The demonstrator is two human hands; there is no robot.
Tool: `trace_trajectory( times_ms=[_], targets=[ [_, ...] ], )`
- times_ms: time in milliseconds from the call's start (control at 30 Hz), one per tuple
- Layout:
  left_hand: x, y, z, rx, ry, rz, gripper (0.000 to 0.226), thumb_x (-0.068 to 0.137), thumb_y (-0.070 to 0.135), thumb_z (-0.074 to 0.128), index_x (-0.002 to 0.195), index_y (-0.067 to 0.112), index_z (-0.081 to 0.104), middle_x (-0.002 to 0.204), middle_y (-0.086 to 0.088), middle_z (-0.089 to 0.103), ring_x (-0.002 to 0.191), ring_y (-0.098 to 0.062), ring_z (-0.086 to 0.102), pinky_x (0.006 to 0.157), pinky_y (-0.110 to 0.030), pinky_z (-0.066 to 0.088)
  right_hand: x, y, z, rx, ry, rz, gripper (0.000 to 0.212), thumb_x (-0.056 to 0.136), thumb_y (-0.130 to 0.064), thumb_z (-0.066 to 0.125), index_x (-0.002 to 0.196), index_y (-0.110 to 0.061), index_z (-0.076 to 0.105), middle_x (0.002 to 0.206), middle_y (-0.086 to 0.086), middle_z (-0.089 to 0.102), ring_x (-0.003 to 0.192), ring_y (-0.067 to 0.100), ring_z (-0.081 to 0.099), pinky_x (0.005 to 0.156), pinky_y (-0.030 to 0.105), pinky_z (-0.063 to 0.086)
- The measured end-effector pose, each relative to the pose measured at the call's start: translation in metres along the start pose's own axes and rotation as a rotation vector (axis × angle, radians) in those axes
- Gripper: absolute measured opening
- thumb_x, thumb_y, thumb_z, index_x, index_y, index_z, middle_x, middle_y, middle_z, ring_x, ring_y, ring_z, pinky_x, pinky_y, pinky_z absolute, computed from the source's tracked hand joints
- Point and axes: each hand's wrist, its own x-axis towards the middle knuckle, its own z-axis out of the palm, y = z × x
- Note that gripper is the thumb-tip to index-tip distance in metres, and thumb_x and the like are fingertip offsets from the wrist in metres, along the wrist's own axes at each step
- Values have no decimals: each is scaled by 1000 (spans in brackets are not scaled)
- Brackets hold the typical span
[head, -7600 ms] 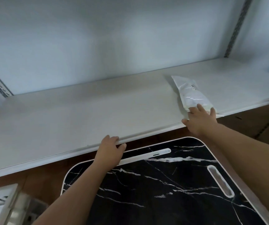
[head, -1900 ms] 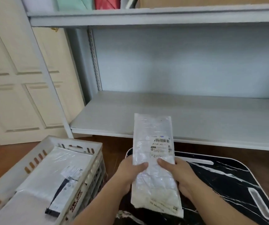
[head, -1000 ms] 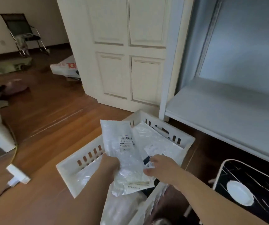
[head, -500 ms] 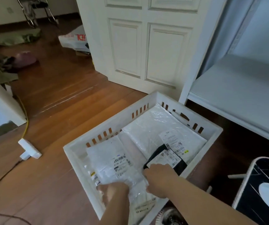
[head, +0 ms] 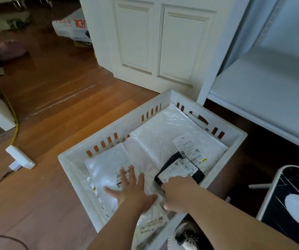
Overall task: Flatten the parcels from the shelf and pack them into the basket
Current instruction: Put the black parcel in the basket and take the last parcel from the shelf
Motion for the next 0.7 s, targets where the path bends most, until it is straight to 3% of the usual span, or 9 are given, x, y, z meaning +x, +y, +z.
trace_trajectory(
  times_ms=[100,167,267,333,433,600,700],
  targets=[
    [-4,2,4,-78,-33,-83,108,77,83,38,150,26,-18,149,-4,-41,135,-36,-39,97,-82,10,2,10,1,14,-82,46,41,95,-36,53,131,-16,50,123,6,54,114,27,51,90,39,35],
    [-5,11,1,-87,23,-96,110,76,85,33,148,24,-23,149,-6,-42,136,-36,-38,98,-82,5,5,19,4,13,-108,75,49,94,-41,52,137,-19,44,131,7,49,122,28,44,99,44,32],
    [-6,29,-4,-72,159,9,87,86,78,18,139,34,-34,143,-3,-50,131,-33,-44,94,-82,-11,10,30,9,-7,-107,120,65,95,-49,46,150,-27,22,155,11,24,144,34,15,112,58,15],
    [-6,41,-5,-73,209,99,70,93,66,14,137,42,-35,141,1,-51,130,-30,-46,94,-80,-15,13,37,11,-24,-113,153,70,95,-55,42,153,-31,12,161,12,5,148,35,-3,113,61,3],
    [1,47,0,-58,206,179,63,98,44,17,141,45,-30,143,4,-48,132,-29,-44,97,-79,-14,15,46,13,-23,-134,182,72,96,-60,35,155,-30,6,162,14,-2,148,35,-9,114,60,-3],
    [15,42,10,105,77,136,72,94,26,31,148,46,-12,152,7,-36,133,-32,-42,90,-82,-15,19,51,12,-20,-184,170,73,96,-61,31,155,-28,4,162,13,2,148,34,-8,115,61,-5],
    [16,55,-11,29,115,93,68,91,17,39,149,43,17,160,6,-18,143,-29,-29,97,-81,-9,20,52,12,-7,-188,163,72,96,-59,32,155,-28,5,162,13,4,148,34,-7,115,61,-5]
  ],
)
